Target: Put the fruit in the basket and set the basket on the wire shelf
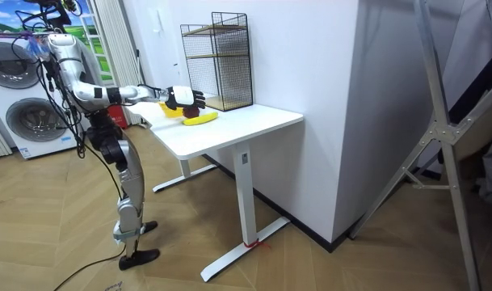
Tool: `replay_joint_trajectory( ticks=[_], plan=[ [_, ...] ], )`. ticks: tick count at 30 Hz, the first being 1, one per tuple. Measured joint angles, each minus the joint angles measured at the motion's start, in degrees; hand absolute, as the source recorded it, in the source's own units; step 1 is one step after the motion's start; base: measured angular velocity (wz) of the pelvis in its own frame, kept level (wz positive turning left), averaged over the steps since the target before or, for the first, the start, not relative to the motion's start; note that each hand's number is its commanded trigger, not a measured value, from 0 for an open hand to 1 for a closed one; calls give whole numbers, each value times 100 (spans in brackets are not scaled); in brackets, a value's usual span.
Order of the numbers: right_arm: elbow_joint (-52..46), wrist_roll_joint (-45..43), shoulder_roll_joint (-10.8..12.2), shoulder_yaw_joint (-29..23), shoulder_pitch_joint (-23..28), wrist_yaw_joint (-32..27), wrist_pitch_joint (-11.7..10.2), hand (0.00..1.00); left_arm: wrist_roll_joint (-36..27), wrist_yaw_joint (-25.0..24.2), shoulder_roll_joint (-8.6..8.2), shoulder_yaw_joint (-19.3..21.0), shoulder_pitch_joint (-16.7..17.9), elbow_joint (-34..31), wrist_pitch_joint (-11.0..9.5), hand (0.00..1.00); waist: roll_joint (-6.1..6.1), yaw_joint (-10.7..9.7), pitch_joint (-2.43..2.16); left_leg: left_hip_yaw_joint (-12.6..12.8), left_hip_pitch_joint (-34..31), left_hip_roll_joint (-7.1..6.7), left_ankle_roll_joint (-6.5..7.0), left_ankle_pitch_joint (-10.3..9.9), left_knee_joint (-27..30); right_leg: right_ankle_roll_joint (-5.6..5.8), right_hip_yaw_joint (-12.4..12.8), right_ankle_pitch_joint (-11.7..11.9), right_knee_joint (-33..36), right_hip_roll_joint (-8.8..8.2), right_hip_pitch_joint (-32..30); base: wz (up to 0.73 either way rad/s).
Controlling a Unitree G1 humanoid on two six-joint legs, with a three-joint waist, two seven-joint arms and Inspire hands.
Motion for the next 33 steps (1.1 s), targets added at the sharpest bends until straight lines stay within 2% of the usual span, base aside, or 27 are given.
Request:
replay_joint_trajectory(
  ticks=[7,13,18,24,32,33],
  plan=[
    [429,-2,-1,90,-195,-5,160,0,-4,1,74,-127,-7,-18,116,0,-96,9,7,-52,-67,4,0,1,95,-20,-50,12,9,11,4,4],
    [449,0,-3,343,-229,-20,166,0,-4,1,94,-212,-8,-112,134,0,-160,88,7,-66,-101,2,1,-1,161,-18,-64,13,-33,17,-8,0],
    [537,1,-3,434,-285,-14,166,0,-6,1,95,-223,-5,-210,151,0,-158,152,4,-102,-128,-3,2,-1,172,-8,-101,41,-89,28,9,5],
    [1143,-9,-2,461,-565,-27,165,0,-4,34,87,-225,10,-186,229,0,-121,225,8,-139,-94,-7,1,-1,162,-11,-119,46,-98,38,94,2],
    [1353,-254,0,529,-609,-100,150,0,-7,26,41,-275,-6,-149,261,0,-95,299,9,-143,-101,-8,1,-2,188,-12,-125,46,-108,36,91,0],
    [1353,-254,1,549,-611,-112,152,35,-6,9,41,-307,-16,-149,266,0,-93,299,10,-143,-103,-8,1,-3,194,-12,-124,46,-111,36,89,0]
  ],
)
